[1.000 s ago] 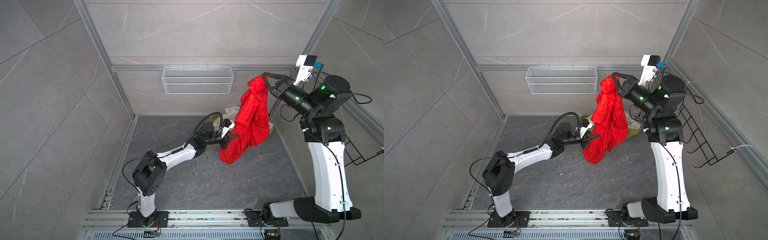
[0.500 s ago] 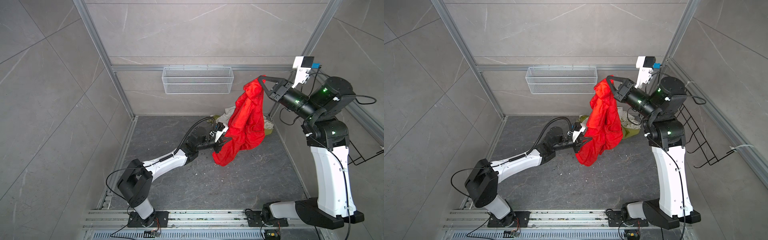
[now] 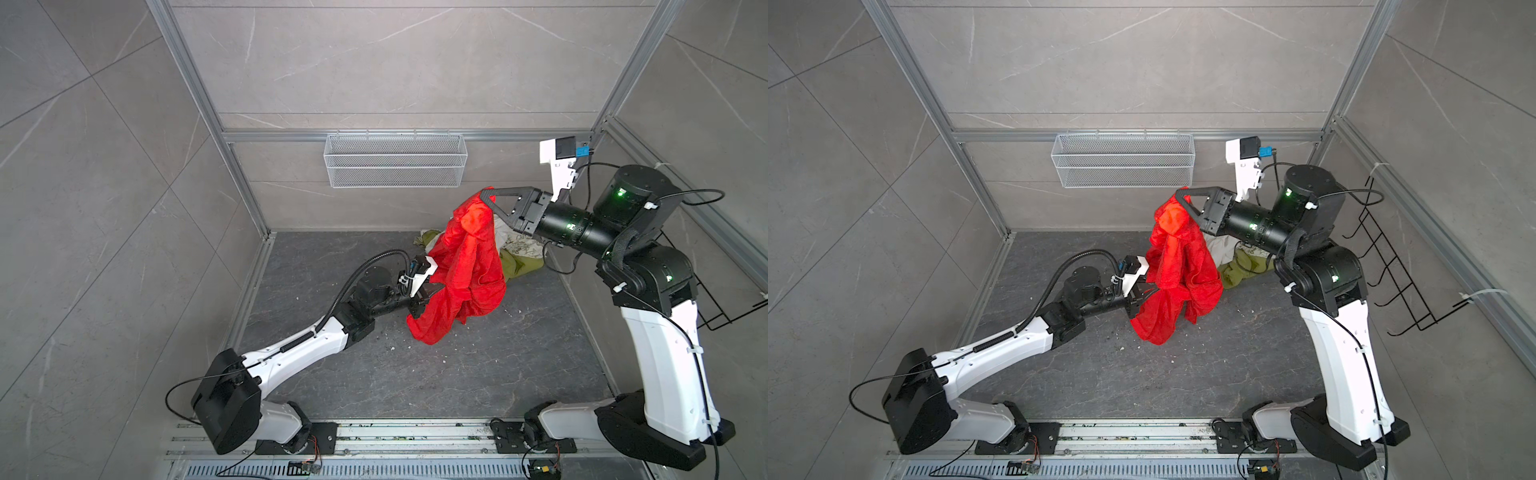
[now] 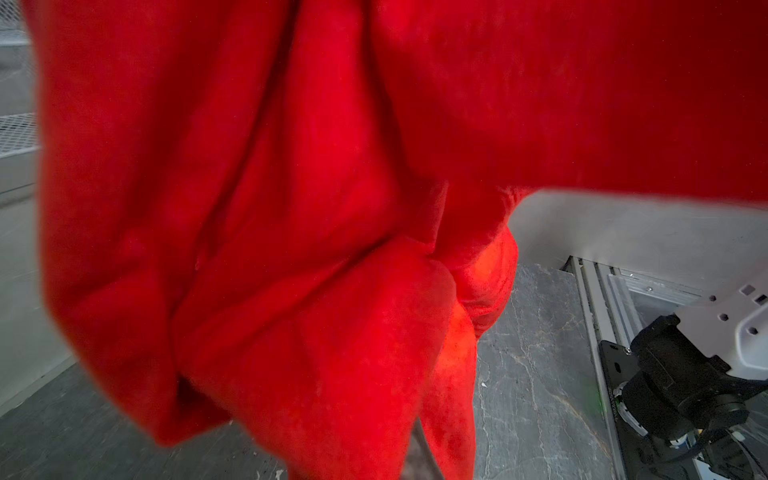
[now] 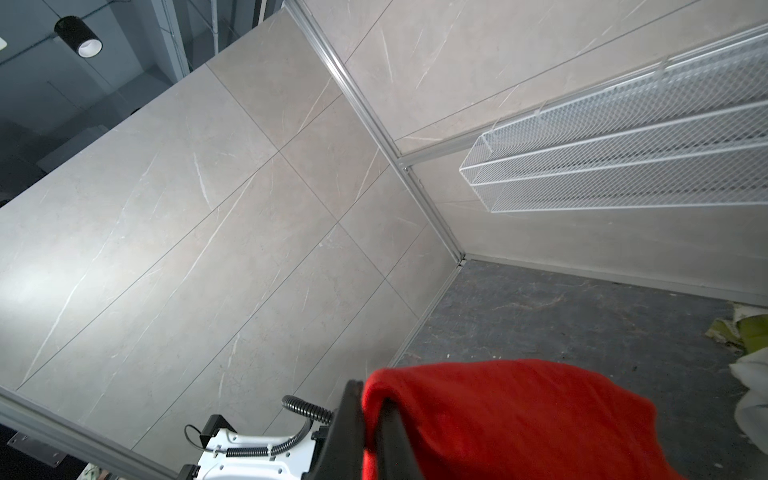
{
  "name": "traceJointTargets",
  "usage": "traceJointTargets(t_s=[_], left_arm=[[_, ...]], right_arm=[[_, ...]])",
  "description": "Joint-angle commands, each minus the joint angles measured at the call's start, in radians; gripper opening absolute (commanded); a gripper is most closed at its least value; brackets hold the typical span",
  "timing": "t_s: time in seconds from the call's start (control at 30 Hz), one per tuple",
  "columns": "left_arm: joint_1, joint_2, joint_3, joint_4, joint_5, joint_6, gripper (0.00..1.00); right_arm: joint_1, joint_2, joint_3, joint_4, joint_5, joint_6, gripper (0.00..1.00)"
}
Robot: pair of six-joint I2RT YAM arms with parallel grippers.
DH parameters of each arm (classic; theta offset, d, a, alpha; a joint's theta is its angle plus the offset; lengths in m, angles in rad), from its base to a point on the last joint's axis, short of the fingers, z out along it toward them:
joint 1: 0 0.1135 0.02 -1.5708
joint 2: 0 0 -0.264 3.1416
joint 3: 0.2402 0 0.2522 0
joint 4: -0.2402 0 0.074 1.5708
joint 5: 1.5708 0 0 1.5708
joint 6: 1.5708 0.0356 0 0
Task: Pick out a specific cloth from the pile
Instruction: 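Carry the red cloth with both grippers toward the robot, away from the pile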
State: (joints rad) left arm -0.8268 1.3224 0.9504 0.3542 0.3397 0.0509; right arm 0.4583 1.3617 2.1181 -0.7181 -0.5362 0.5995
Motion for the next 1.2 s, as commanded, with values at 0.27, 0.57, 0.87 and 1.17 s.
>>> traceJointTargets(t_s=[0.27,0.57,0.87,1.17], left_arm=[[-0.005,-0.319,-0.141,-0.156,-0.13,0.07,0.0],[-0.005,-0.581,-0.275,-0.285,-0.232,0.069,0.0],[-0.005,-0.568,-0.324,-0.281,-0.271,0.05,0.0],[-0.005,-0.466,-0.388,-0.159,-0.263,-0.039,0.0]], right_arm=[[0.352,0.069,0.043,-0.031,0.203,-0.053,0.0],[0.504,0.168,0.08,-0.017,0.267,-0.066,0.0],[0.503,0.114,-0.163,0.067,0.341,-0.07,0.0],[0.478,0.014,-0.423,0.128,0.377,-0.049,0.0]])
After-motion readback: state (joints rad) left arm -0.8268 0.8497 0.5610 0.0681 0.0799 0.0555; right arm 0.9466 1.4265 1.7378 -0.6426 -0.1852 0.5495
